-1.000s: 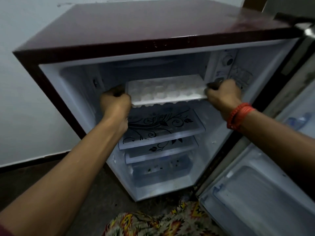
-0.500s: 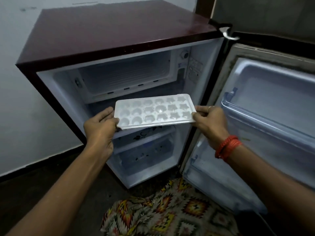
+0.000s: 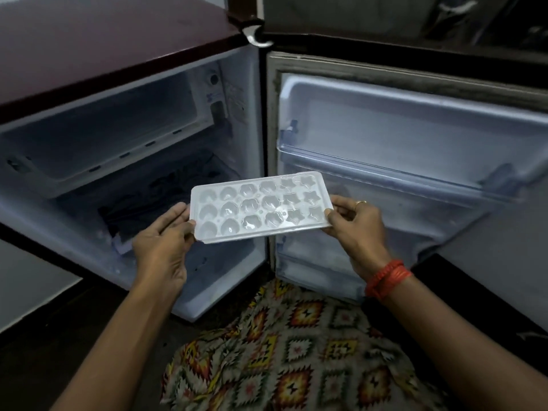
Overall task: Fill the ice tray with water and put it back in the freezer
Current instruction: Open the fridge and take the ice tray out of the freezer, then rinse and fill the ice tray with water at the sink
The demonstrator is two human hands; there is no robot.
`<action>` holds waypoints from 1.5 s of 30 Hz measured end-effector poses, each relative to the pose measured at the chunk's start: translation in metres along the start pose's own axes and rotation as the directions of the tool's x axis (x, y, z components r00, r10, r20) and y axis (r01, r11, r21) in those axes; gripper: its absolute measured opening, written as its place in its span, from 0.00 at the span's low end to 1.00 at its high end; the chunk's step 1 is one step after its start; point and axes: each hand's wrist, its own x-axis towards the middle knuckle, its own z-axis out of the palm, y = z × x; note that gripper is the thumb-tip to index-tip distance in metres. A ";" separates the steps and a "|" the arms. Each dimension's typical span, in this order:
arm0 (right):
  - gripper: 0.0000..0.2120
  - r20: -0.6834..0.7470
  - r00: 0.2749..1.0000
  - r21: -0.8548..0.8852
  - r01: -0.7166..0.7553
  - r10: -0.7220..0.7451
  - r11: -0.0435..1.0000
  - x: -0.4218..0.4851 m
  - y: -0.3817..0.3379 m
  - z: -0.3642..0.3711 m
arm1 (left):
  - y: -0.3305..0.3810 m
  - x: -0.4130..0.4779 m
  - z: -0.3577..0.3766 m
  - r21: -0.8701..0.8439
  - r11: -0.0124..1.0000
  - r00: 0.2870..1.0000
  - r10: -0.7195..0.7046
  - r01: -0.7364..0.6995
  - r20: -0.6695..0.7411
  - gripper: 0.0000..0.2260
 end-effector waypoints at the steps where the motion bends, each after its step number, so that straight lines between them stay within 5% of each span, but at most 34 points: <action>1: 0.13 -0.018 1.000 0.020 -0.010 0.010 1.000 -0.003 0.003 -0.014 | -0.004 -0.006 0.008 0.017 1.000 1.000 -0.001 0.000 0.028 0.16; 9: 0.14 -0.199 0.970 0.205 -0.099 0.140 0.974 -0.034 0.036 -0.134 | -0.051 -0.059 0.074 0.154 0.988 0.963 -0.046 0.005 0.266 0.17; 25: 0.15 -0.546 0.774 0.384 -0.109 0.321 0.917 -0.116 0.103 -0.354 | -0.154 -0.192 0.233 0.383 0.920 0.767 -0.303 0.080 0.565 0.16; 37: 0.13 -0.723 0.559 0.483 -0.010 0.405 0.876 -0.186 0.141 -0.494 | -0.227 -0.317 0.352 0.479 0.877 0.500 -0.396 -0.043 0.770 0.17; 45: 0.15 -0.792 0.376 0.532 0.040 0.481 0.846 -0.245 0.171 -0.575 | -0.288 -0.415 0.414 0.571 0.818 0.334 -0.521 -0.067 0.785 0.15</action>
